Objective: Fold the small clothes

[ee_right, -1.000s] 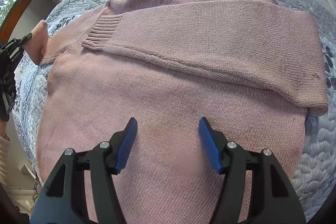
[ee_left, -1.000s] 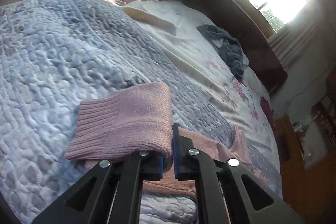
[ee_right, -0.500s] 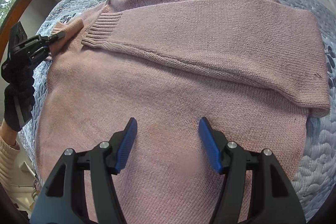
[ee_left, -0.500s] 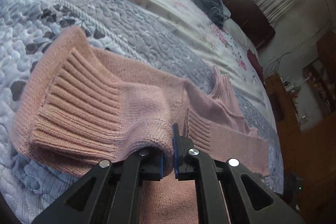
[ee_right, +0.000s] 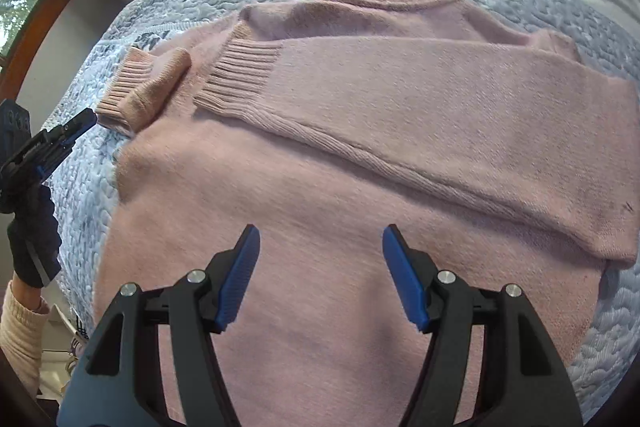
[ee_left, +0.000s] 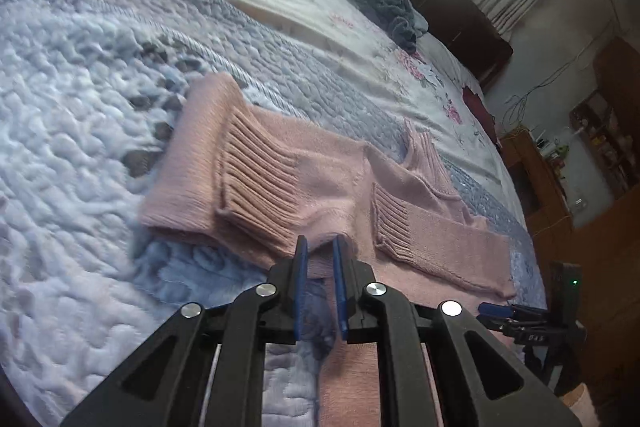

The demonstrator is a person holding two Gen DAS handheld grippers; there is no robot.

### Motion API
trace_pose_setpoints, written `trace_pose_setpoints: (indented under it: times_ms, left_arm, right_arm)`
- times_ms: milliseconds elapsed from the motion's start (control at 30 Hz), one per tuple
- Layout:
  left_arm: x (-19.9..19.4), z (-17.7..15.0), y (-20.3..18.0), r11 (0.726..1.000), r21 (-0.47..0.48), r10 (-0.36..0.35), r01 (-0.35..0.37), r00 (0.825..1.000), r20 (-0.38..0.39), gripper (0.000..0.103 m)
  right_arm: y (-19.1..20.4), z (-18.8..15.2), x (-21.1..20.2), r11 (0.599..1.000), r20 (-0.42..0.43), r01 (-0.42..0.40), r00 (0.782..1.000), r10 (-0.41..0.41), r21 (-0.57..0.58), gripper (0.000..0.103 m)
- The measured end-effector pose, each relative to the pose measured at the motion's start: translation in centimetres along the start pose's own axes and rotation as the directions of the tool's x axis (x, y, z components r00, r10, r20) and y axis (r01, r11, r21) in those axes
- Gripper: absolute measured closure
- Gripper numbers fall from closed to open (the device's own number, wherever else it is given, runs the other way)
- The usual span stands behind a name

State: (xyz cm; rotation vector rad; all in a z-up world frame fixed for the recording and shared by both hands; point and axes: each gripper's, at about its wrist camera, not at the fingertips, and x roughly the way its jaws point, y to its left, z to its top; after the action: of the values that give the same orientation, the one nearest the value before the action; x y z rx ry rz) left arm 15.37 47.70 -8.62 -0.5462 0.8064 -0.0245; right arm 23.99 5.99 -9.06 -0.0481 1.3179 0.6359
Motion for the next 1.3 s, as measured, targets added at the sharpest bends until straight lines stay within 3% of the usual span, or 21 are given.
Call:
trace_pose_setpoints:
  times_ms: [67, 133, 267, 433, 567, 700, 867, 933, 1000, 1067, 1167, 1300]
  left_arm:
    - [-0.5, 1.2, 0.9, 0.996, 0.014, 0.084, -0.084, 0.996, 0.028, 0.082]
    - [0.1, 2.4, 2.1, 0.993, -0.010, 0.116, -0.116, 0.993, 0.021, 0.082]
    - [2.9, 3.3, 3.7, 0.982, -0.005, 0.191, -0.191, 0.981, -0.028, 0.082]
    - [5.9, 2.5, 4.6, 0.955, 0.074, 0.292, -0.286, 0.951, -0.100, 0.081]
    - [6.0, 2.3, 4.7, 0.954, 0.105, 0.291, -0.281, 0.951, -0.101, 0.080]
    - [5.1, 2.7, 5.2, 0.966, 0.056, 0.256, -0.251, 0.961, -0.106, 0.080]
    - [2.5, 2.9, 5.7, 0.972, -0.015, 0.235, -0.236, 0.971, -0.045, 0.079]
    - [1.9, 3.0, 6.2, 0.973, -0.043, 0.225, -0.227, 0.973, -0.042, 0.079]
    - [1.7, 3.1, 6.3, 0.970, -0.036, 0.238, -0.239, 0.970, -0.045, 0.079]
    - [1.6, 3.2, 6.3, 0.970, -0.024, 0.242, -0.243, 0.969, -0.044, 0.079]
    - [1.6, 3.3, 5.8, 0.973, -0.022, 0.231, -0.232, 0.972, -0.044, 0.079]
    - [2.3, 3.4, 4.4, 0.976, -0.009, 0.216, -0.216, 0.975, -0.044, 0.079]
  right_arm:
    - [2.0, 1.5, 0.3, 1.000, 0.006, -0.022, 1.000, 0.022, -0.013, 0.038]
    - [4.1, 3.0, 0.7, 0.998, 0.009, -0.045, 0.999, 0.045, -0.033, 0.038]
    - [7.6, 5.7, 2.2, 0.995, -0.005, -0.093, 0.996, 0.092, -0.032, 0.039]
    - [10.3, 8.0, 3.9, 0.992, -0.031, -0.124, 0.992, 0.123, -0.025, 0.039]
    - [12.0, 9.3, 5.6, 0.990, -0.051, -0.143, 0.989, 0.142, -0.018, 0.039]
    - [13.9, 10.7, 7.2, 0.980, -0.065, -0.199, 0.978, 0.200, 0.012, 0.039]
    - [16.1, 12.2, 9.9, 0.974, -0.095, -0.223, 0.970, 0.224, 0.026, 0.039]
    - [16.4, 12.4, 11.3, 0.974, -0.121, -0.225, 0.966, 0.228, 0.042, 0.045]
    - [16.7, 12.3, 12.3, 0.969, -0.139, -0.242, 0.959, 0.246, 0.043, 0.078]
    - [16.6, 12.1, 11.9, 0.967, -0.113, -0.252, 0.961, 0.254, 0.030, 0.088]
    - [15.7, 11.7, 10.0, 0.952, -0.072, -0.305, 0.949, 0.306, 0.029, 0.091]
    - [14.0, 11.0, 6.5, 0.959, -0.018, -0.284, 0.959, 0.283, -0.023, 0.091]
